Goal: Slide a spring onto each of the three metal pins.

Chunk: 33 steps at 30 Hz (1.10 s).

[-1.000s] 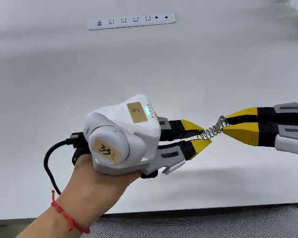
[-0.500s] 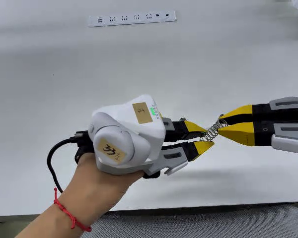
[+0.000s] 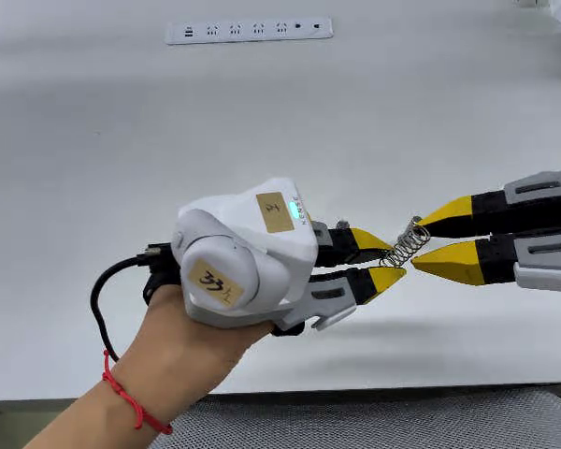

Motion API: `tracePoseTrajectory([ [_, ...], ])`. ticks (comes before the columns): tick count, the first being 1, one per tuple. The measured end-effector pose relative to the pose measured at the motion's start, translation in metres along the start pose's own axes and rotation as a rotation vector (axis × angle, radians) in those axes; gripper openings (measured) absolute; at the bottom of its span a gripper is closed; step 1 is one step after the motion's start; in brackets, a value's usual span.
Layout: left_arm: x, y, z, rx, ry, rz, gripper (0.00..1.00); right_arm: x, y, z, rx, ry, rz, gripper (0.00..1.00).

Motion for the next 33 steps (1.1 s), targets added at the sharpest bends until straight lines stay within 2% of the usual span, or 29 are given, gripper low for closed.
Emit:
tracePoseTrajectory([
  [2,0.001,0.001,0.000,-0.002,0.005,-0.004,0.10,-0.003,0.002,0.006,-0.051,-0.054,0.022,0.21],
  [3,0.001,0.002,0.000,-0.003,0.008,-0.005,0.10,-0.003,0.004,0.008,-0.095,-0.089,0.028,0.21],
  [8,0.002,0.004,0.000,-0.008,0.021,-0.012,0.10,-0.002,0.010,0.008,-0.263,-0.223,0.059,0.21],
  [14,0.003,0.005,-0.001,-0.011,0.026,-0.017,0.10,0.001,0.012,0.009,-0.382,-0.312,0.109,0.18],
  [18,0.002,0.005,-0.002,-0.014,0.032,-0.019,0.10,0.003,0.014,0.008,-0.432,-0.353,0.122,0.17],
  [24,0.002,0.004,-0.001,-0.005,0.030,-0.018,0.10,0.000,0.017,0.008,-0.469,-0.372,0.135,0.15],
  [33,0.002,0.002,0.000,0.007,0.023,-0.015,0.10,-0.002,0.018,0.008,-0.485,-0.387,0.141,0.13],
])
Point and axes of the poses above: the centre of the closed fingertips' face, and the gripper's own axes: y roughly forward along the fingers, x roughly to its right, z roughly out of its top, the point moved 4 cm from there along -y, roughly backward along the fingers, and after that the axes turned 10 degrees about y, right-handed, at the moved point
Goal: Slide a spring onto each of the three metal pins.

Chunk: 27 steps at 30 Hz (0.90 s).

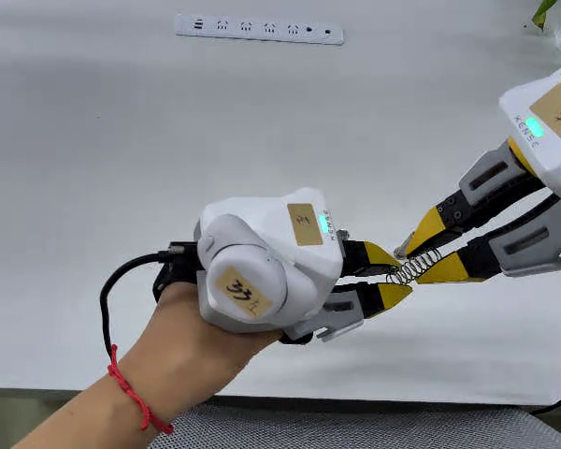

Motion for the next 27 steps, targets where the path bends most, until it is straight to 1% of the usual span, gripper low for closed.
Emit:
tracePoseTrajectory([
  [11,0.0004,0.0000,-0.0019,0.002,0.000,0.001,0.11,-0.0003,0.0017,-0.0002,-0.010,0.011,0.000,0.12],
  [14,0.0007,0.0000,-0.0021,0.004,-0.008,-0.002,0.11,-0.0003,0.0019,0.0000,-0.011,0.018,0.002,0.12],
  [20,0.0005,-0.0009,-0.0027,0.008,-0.015,-0.002,0.11,-0.0007,0.0018,0.0000,-0.008,0.031,0.000,0.12],
  [27,-0.0013,-0.0048,-0.0061,0.000,-0.022,0.011,0.14,-0.0007,-0.0023,-0.0009,0.002,0.054,-0.011,0.12],
])
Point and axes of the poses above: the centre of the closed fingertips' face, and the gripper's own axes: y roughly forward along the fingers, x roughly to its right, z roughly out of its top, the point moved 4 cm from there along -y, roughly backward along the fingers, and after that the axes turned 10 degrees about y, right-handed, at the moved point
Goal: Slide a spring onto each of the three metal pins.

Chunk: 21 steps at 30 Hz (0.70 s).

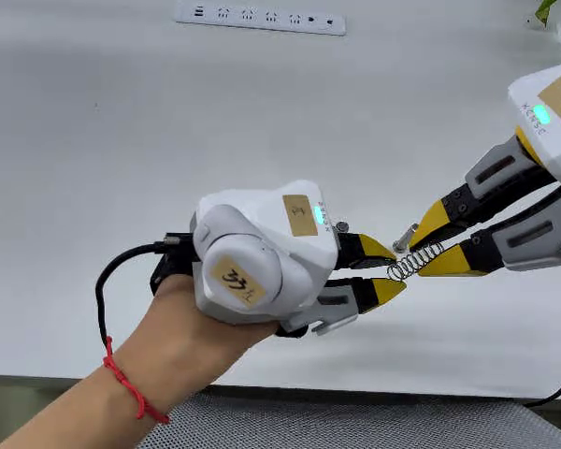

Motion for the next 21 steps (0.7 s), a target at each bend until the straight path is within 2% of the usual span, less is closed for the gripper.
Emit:
tracePoseTrajectory([
  [5,-0.003,-0.009,-0.004,-0.005,-0.007,0.015,0.17,0.003,-0.007,-0.004,0.011,0.024,-0.014,0.12],
  [10,-0.006,-0.022,-0.011,-0.027,-0.005,0.031,0.20,0.011,-0.012,-0.011,0.010,0.048,-0.046,0.12],
  [19,-0.015,-0.048,-0.030,-0.082,0.017,0.079,0.27,0.031,-0.018,-0.029,-0.045,0.101,-0.130,0.12],
  [21,-0.017,-0.052,-0.034,-0.091,0.011,0.085,0.31,0.035,-0.019,-0.032,-0.055,0.120,-0.146,0.12],
])
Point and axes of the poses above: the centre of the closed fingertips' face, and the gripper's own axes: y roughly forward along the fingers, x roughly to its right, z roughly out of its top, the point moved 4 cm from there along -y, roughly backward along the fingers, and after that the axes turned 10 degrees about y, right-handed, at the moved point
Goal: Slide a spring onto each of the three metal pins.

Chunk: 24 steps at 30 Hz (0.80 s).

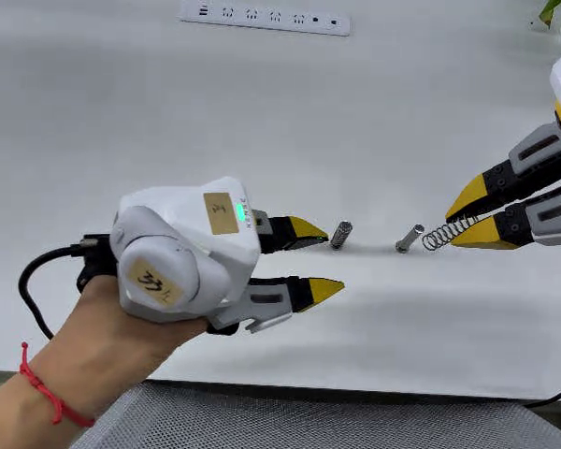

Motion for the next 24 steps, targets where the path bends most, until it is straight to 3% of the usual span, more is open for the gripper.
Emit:
tracePoseTrajectory([
  [7,-0.011,-0.012,-0.009,-0.018,0.004,0.033,0.39,0.021,0.003,-0.011,-0.060,0.025,-0.070,0.12],
  [11,-0.018,-0.017,-0.015,-0.024,-0.007,0.051,0.43,0.030,0.008,-0.013,-0.080,0.033,-0.084,0.12],
  [24,-0.032,-0.026,-0.031,-0.037,-0.042,0.098,0.63,0.049,0.034,-0.024,-0.141,0.056,-0.083,0.12],
])
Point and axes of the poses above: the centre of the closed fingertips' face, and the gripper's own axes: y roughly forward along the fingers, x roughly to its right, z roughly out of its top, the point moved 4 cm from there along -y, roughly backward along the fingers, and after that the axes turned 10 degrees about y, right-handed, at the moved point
